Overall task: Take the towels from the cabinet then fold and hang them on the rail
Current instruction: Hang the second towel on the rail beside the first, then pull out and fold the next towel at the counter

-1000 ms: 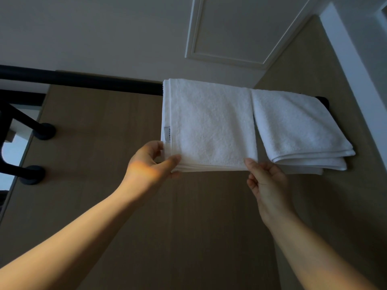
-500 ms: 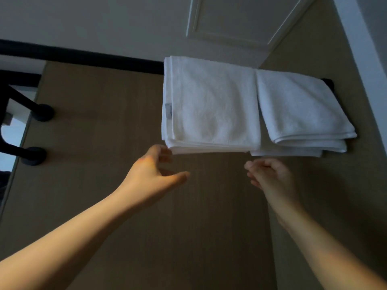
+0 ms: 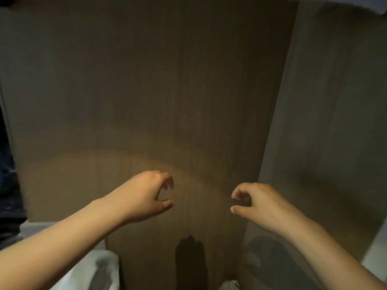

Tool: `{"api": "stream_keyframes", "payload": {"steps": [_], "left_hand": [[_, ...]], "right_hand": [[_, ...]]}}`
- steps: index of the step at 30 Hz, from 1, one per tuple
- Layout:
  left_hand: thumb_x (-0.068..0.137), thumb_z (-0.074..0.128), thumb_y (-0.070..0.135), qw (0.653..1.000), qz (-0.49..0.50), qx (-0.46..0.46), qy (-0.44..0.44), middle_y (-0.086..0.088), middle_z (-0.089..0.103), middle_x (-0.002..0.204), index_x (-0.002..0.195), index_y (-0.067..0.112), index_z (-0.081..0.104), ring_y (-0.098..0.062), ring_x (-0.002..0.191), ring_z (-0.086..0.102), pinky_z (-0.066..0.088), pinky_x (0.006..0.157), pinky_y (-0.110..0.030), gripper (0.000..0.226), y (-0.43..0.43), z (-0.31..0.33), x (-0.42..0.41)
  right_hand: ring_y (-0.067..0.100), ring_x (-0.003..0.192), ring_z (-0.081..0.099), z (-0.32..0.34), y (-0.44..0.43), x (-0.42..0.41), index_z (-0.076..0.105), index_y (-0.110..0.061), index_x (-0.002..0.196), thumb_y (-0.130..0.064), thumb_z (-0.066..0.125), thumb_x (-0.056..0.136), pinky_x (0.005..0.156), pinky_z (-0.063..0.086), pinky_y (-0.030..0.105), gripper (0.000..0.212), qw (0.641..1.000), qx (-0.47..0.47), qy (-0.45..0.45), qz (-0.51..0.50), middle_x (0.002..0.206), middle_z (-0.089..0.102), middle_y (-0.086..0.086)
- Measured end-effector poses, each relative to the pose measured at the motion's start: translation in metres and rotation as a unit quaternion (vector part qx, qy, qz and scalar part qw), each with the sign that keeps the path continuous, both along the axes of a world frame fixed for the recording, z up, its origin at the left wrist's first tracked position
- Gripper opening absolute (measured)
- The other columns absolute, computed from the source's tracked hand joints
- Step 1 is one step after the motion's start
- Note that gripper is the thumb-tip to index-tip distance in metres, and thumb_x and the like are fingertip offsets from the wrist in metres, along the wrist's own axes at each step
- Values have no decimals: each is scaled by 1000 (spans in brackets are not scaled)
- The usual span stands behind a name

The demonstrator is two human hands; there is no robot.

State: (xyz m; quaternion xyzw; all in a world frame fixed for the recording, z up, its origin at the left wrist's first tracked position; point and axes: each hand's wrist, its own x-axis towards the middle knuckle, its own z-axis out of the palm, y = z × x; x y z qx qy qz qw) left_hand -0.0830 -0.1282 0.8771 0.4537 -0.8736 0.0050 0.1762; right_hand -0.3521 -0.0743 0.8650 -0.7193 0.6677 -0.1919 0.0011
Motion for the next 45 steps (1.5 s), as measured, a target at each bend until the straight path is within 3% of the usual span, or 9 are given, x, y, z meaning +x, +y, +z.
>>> {"api": "stream_keyframes", "payload": {"steps": [5, 9, 14, 17, 25, 29, 34, 42, 45], "left_hand": [[88, 60, 49, 994, 8, 108, -14, 8, 58, 123, 125, 29, 53, -9, 110, 55, 45, 91, -25, 44, 28, -102, -22], [88, 60, 49, 982, 46, 184, 15, 7, 57, 124, 126, 27, 53, -10, 110, 56, 47, 91, -26, 44, 58, -164, -34], [88, 61, 49, 964, 97, 241, 55, 17, 51, 93, 119, 32, 56, -3, 78, 50, 39, 67, -14, 36, 89, -214, -35], [89, 61, 46, 953, 129, 264, 80, 17, 57, 110, 121, 33, 55, -2, 90, 54, 42, 76, -11, 35, 109, -234, -27], [90, 61, 44, 936, 185, 279, 107, 15, 58, 115, 121, 30, 56, 1, 99, 53, 41, 82, -12, 34, 132, -247, 13], [89, 62, 42, 931, 200, 276, 131, 12, 60, 113, 119, 29, 58, -3, 101, 56, 46, 88, -21, 33, 133, -247, 47], [89, 64, 40, 919, 219, 278, 174, 13, 62, 108, 113, 30, 60, -2, 100, 58, 46, 85, -19, 26, 137, -248, 122], [89, 65, 39, 922, 249, 252, 155, 13, 63, 108, 112, 26, 62, -5, 101, 57, 44, 85, -18, 27, 136, -248, 277], [87, 66, 41, 915, 262, 262, 160, 16, 64, 108, 113, 28, 63, -2, 98, 59, 48, 85, -19, 29, 138, -247, 329]], "right_hand": [[2, 101, 58, -95, 25, -1, 60, -36, 105, -42, 74, 82, 89, 47, 22, 27, 992, 104, -76, -15, 108, 62, -15], [4, 105, 58, -152, 43, 7, 64, -27, 116, -34, 73, 85, 92, 45, 20, 32, 982, 163, -93, -8, 113, 64, -11], [12, 107, 59, -193, 52, 17, 65, -19, 116, -23, 71, 86, 92, 44, 22, 32, 965, 234, -116, 17, 111, 65, -3], [9, 103, 59, -212, 63, 24, 65, -25, 115, -24, 73, 85, 87, 46, 20, 31, 956, 249, -155, 4, 104, 60, -10], [4, 101, 55, -224, 57, 68, 64, -27, 115, -30, 72, 86, 86, 42, 18, 30, 962, 237, -124, 57, 101, 57, -15], [4, 104, 53, -222, 55, 104, 62, -31, 116, -36, 69, 87, 88, 41, 19, 30, 966, 226, -95, 78, 103, 56, -17], [-4, 96, 46, -223, 50, 174, 58, -40, 114, -42, 68, 87, 69, 30, 5, 28, 969, 216, -74, 95, 99, 49, -24], [0, 84, 57, -226, 34, 324, 58, -42, 108, -44, 65, 85, 75, 54, 25, 24, 965, 233, -89, 76, 97, 57, -23], [-4, 84, 53, -224, 33, 370, 57, -41, 112, -46, 66, 86, 69, 46, 15, 28, 961, 245, -79, 102, 93, 51, -26]]}}
